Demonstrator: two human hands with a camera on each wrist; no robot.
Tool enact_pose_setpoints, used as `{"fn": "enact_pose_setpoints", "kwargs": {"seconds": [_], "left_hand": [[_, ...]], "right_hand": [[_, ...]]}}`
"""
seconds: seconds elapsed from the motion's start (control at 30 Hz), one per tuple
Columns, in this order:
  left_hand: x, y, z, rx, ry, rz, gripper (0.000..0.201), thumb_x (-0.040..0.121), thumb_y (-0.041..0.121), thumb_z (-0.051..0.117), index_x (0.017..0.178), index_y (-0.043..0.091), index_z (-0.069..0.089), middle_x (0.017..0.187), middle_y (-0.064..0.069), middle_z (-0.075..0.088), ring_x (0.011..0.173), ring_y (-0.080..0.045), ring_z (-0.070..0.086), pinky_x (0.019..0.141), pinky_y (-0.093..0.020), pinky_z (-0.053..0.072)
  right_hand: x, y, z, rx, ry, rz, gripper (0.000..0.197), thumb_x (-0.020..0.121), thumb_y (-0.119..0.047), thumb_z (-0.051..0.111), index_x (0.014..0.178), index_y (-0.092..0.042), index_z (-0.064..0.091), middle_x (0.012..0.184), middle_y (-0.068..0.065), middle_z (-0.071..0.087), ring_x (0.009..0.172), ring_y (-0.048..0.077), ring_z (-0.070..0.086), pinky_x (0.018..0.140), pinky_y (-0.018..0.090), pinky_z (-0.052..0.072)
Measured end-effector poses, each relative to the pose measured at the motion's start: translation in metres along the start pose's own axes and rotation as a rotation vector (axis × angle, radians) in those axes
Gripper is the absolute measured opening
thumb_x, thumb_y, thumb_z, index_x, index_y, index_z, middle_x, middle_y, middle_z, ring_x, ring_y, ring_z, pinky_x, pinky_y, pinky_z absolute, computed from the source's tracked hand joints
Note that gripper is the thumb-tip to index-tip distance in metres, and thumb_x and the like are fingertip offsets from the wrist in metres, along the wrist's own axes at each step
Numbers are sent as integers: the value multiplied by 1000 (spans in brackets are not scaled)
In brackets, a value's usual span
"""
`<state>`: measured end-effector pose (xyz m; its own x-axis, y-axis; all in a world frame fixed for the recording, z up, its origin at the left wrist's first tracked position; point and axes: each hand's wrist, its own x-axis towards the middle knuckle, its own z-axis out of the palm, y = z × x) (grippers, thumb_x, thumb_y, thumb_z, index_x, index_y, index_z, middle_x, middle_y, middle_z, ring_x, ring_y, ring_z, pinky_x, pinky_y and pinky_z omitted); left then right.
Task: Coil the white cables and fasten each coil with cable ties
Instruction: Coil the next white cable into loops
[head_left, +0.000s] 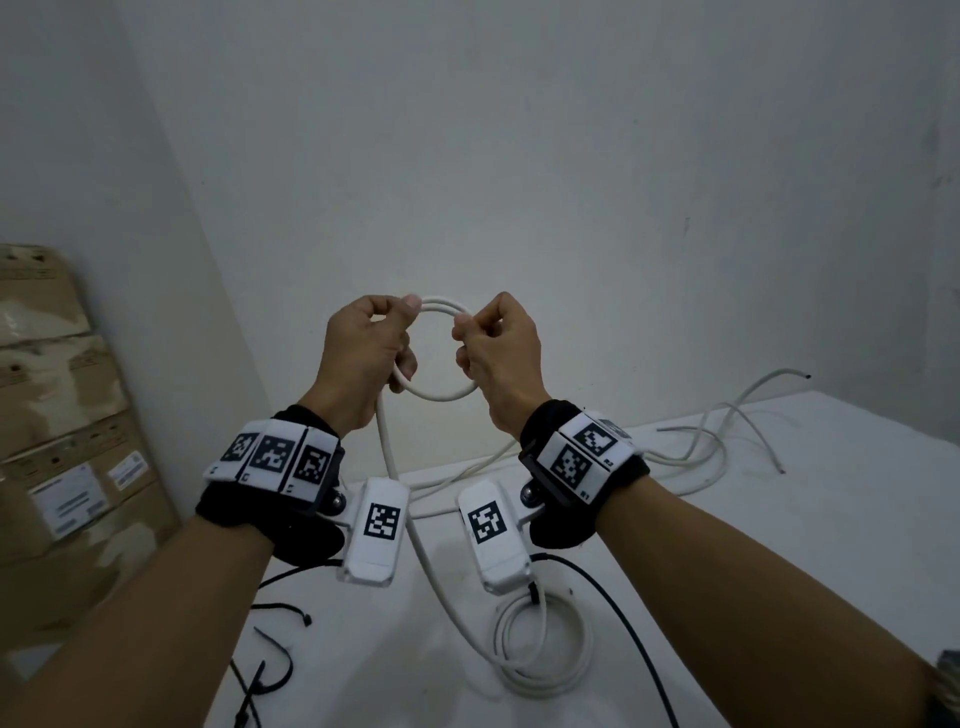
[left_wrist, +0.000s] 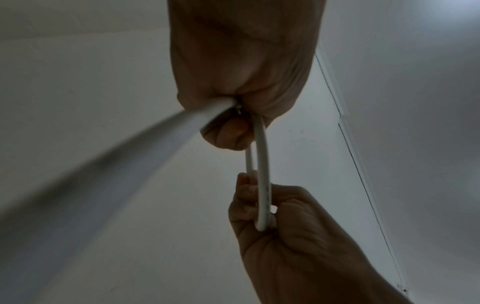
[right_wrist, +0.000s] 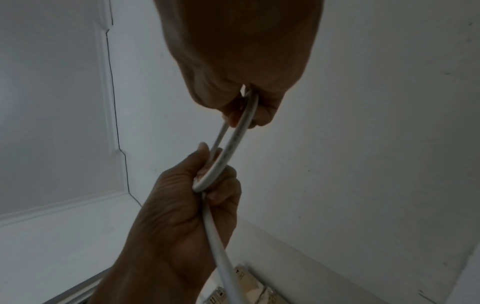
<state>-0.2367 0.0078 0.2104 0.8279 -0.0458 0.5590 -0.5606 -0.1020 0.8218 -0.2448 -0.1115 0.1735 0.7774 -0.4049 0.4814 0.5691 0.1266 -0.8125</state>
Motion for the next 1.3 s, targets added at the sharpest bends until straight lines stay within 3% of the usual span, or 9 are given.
{"fn": "enact_pose_setpoints", "kwargs": {"seconds": [0.33,0.5,0.57,0.67,0.8,0.93,1.0,1.13,1.3], "left_hand": [[-10,-14,3,5,-3,-71,15,92,9,45,81,3,54,50,-6,58,42,-21,54,48,-30,46],[5,4,-5,84,-105,-133,21,88,10,46,95,-2,62,87,-20,70,80,-33,68,70,-42,58],[11,13,-5,152,-272,-143,30,97,21,44,103,-1,64,89,-17,71,74,-32,68,65,-38,58],[13,19,-5,185,-431,-255,38,102,31,40,101,1,65,60,-5,57,47,-19,53,46,-28,46],[12,12,0,96,-350,-279,33,102,27,41,102,1,62,50,6,31,44,-10,26,41,-22,27],[11,2,0,32,-135,-212,29,101,23,46,86,5,63,47,7,33,39,-8,27,39,-20,23],[15,3,-6,-43,-50,-177,29,101,22,45,84,4,62,43,8,33,35,-6,28,37,-18,23],[27,12,-23,-200,61,-135,29,101,21,44,82,5,59,39,9,32,32,-5,25,36,-16,20],[32,18,-37,-300,129,-114,28,101,23,44,85,5,58,38,11,31,32,-5,24,37,-16,19]], "right_hand": [[0,-1,-8,67,50,-68,26,87,2,58,73,-13,41,70,10,56,47,13,58,48,25,49],[2,3,-14,-102,-99,-124,34,86,2,58,64,-15,38,70,14,62,48,12,53,45,22,41],[4,-1,-12,-155,-118,-166,36,86,1,60,62,-16,38,69,19,60,48,11,53,44,21,40],[9,-5,-10,-191,-125,-221,39,85,0,61,61,-17,36,72,25,59,47,7,55,44,19,39],[7,-5,-10,-221,-129,-229,36,86,-3,63,64,-16,38,80,28,63,56,19,64,49,25,46],[-7,-6,-10,-547,-83,-288,20,87,-26,64,91,-15,48,93,6,60,82,20,57,68,30,46],[-25,-10,-16,-560,-20,-299,19,89,-31,61,88,-16,49,84,0,61,72,15,56,63,28,44],[-71,-14,-22,-318,-430,229,38,96,-41,49,77,-8,55,56,8,65,35,18,53,33,20,34],[-107,-7,-9,-108,-591,631,44,97,-47,41,118,-9,39,82,21,68,55,28,67,41,25,50]]}}
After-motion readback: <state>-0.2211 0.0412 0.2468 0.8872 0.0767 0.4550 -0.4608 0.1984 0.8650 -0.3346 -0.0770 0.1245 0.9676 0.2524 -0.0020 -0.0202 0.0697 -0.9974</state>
